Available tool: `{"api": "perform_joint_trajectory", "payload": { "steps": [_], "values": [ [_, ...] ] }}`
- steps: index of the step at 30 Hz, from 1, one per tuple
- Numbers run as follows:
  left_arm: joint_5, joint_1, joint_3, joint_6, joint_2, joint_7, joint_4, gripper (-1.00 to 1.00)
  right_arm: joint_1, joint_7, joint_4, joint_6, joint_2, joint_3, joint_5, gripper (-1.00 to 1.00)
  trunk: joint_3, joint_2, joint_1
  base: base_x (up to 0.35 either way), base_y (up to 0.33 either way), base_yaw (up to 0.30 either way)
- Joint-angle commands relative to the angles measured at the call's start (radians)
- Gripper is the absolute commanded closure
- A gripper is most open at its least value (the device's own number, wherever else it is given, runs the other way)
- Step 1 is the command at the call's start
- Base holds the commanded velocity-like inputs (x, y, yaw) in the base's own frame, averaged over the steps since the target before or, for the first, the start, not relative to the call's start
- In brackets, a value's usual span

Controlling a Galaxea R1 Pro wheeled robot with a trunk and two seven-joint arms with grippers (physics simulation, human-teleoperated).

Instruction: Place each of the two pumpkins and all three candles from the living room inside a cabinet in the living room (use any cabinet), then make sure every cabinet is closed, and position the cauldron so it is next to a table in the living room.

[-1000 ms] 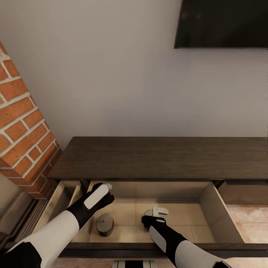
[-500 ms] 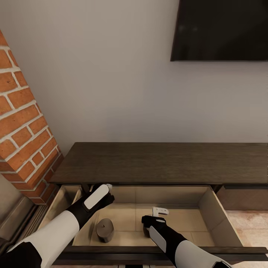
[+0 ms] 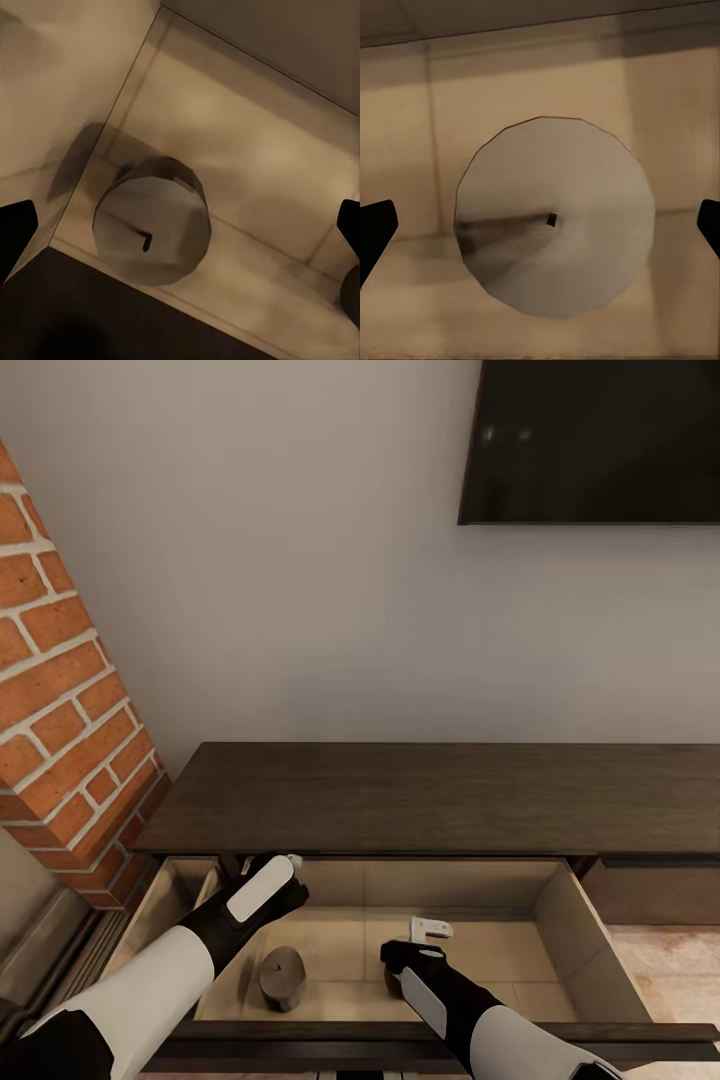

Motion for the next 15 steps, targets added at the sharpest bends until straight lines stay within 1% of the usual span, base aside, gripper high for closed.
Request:
{"api": "perform_joint_trajectory", "payload": {
  "steps": [1,3,9,12,15],
  "values": [
    [0.0,0.0,0.0,0.0,0.0,0.0,0.0,-1.0,0.0,0.0,0.0,0.014,0.0,0.0,0.001,-1.0,0.0,0.0,0.0,0.0,0.0,0.0],
    [0.0,0.0,0.0,0.0,0.0,0.0,0.0,-1.0,0.0,0.0,0.0,0.042,0.0,0.001,0.003,-1.0,0.0,0.0,0.0,0.0,0.0,0.0],
    [0.0,0.0,0.0,0.0,-0.001,-0.001,0.001,-1.0,0.0,0.0,-0.001,0.059,0.0,-0.001,0.004,-1.0,0.0,0.0,0.0,0.0,0.0,0.0],
    [-0.001,0.0,0.0,-0.001,-0.009,-0.001,0.006,-1.0,-0.001,0.001,-0.002,0.073,0.0,-0.001,0.005,-1.0,0.0,0.0,0.0,0.0,0.0,0.0],
    [-0.001,0.0,0.0,0.0,-0.019,-0.001,0.027,-1.0,-0.001,0.001,-0.007,0.107,0.0,-0.002,0.007,-1.0,0.012,0.001,-0.001,0.0,0.0,0.0]
  ]
}}
